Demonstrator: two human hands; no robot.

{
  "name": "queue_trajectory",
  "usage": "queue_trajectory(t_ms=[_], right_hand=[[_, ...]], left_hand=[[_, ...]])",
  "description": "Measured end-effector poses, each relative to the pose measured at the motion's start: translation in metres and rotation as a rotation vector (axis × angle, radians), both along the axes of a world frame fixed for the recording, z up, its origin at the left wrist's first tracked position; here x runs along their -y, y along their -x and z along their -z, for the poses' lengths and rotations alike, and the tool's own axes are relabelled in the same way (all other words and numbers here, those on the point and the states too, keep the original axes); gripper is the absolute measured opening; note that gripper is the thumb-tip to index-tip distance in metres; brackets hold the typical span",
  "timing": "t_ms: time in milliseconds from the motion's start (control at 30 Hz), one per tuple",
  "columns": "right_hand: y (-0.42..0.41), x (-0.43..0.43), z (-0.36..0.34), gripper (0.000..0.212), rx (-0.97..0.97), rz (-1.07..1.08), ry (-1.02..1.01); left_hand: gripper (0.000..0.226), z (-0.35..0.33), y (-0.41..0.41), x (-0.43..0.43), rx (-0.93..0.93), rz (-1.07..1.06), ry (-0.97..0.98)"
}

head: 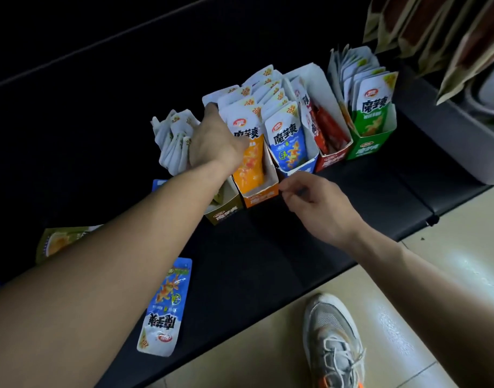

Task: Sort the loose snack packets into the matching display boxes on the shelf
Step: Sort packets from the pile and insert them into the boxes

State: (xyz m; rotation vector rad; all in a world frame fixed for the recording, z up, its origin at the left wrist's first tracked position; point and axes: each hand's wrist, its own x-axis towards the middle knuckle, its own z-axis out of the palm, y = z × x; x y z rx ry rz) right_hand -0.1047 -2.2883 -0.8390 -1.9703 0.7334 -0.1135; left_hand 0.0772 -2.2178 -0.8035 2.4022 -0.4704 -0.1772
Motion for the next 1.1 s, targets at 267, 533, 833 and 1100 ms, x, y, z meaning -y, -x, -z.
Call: queue_trajectory(t_ms=[267,533,833,1100], right_hand=[[-0.011,-0.012,-0.005,0.017,0.009,-0.085,0.067],[-0.034,-0.075,-0.030,0.012,0.075,-0.096,-0.553],[-0.049,-0.150,-0.023,0.018,-0.053,-0.265,-0.683],[-0.066,-0.174,0.010,0.015,-0.201,-0.283,-0.622]], left_hand=[[0.073,-0.012,-0.005,-0.018,0.177,0.160,-0.056],[0.053,-0.057,0.024,-0.144,0.096,0.349,-0.039],[0.038,0.014,0.049,-0.305,-0.253,0.022,-0.093],[0.101,0.069,0.072,-0.312,-0.175,0.074,-0.421]])
